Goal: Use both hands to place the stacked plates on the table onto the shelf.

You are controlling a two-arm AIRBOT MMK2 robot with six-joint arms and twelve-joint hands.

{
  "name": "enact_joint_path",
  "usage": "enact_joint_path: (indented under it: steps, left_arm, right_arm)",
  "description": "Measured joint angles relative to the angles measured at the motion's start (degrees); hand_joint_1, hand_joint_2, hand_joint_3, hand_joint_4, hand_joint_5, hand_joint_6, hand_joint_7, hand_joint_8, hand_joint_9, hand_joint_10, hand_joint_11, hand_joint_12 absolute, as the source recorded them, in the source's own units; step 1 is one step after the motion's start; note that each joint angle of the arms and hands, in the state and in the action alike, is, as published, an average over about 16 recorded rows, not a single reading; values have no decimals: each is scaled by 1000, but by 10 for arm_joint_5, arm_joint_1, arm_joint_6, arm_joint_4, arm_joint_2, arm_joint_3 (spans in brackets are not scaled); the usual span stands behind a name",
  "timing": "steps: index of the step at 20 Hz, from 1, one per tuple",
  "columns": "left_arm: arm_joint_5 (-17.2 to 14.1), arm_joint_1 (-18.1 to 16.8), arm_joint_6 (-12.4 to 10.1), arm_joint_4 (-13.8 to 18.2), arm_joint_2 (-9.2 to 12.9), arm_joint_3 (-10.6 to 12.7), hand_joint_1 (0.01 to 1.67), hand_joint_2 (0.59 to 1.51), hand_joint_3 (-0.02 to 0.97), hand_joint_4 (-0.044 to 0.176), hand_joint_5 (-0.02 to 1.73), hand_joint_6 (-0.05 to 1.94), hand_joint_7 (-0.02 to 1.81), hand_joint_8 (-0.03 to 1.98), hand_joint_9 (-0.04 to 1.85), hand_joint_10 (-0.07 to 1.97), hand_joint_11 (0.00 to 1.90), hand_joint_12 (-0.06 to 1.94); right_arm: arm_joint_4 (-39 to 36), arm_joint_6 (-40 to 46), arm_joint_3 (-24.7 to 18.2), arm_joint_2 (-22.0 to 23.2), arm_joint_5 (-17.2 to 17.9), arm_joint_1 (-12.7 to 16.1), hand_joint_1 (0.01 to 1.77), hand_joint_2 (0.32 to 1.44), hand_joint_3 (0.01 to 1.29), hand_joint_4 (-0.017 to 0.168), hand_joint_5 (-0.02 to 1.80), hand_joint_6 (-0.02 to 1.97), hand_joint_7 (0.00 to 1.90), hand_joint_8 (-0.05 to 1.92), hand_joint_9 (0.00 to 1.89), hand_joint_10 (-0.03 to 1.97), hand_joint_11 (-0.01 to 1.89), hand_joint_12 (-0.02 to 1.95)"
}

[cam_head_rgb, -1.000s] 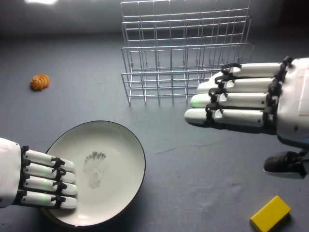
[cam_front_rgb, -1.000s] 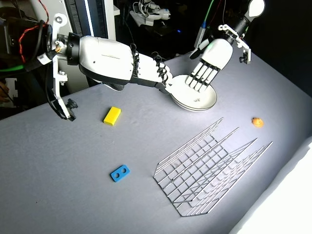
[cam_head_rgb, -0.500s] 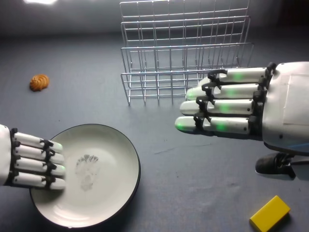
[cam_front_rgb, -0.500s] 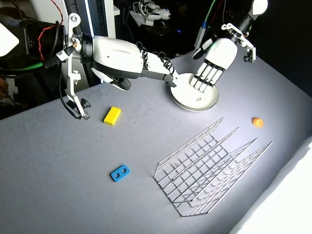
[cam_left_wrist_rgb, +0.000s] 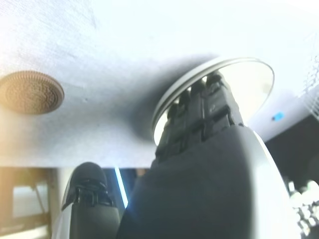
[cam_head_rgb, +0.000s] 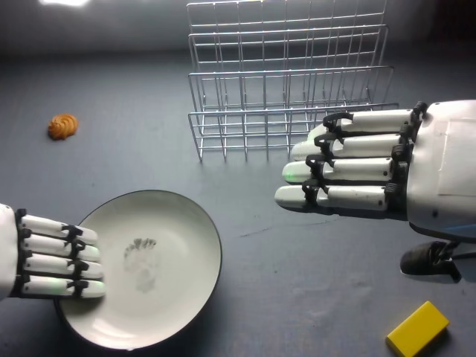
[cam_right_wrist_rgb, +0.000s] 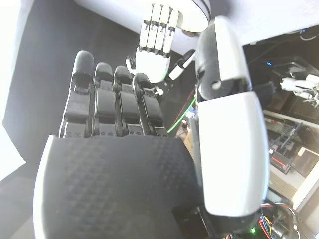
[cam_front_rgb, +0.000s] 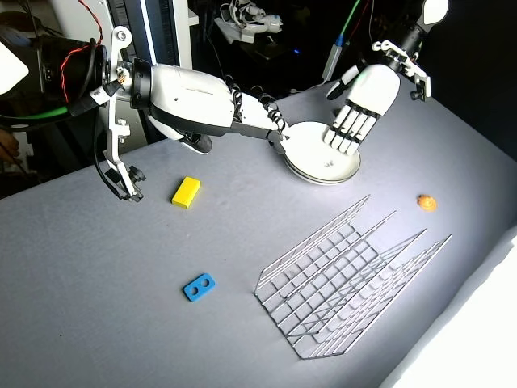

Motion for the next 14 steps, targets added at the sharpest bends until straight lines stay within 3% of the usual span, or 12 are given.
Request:
enact_joint_path:
  steps: [8, 14]
  left_arm:
    - [36, 2, -1, -41, -11, -44, 19, 1148, 12, -11, -8, -27, -1, -4, 19, 11, 15, 15]
    - [65, -1, -2, -81, -21, -74, 19, 1145, 12, -11, -8, -29, -2, -4, 21, 11, 15, 16]
  right_arm:
    - [1, -21, 1, -16, -5, 3, 1062, 1034, 14, -1, 82, 20, 124, 13, 124, 5, 13, 527]
    - [23, -84, 29, -83, -35, 18, 1057, 1030, 15, -1, 75, 20, 128, 14, 131, 5, 13, 547]
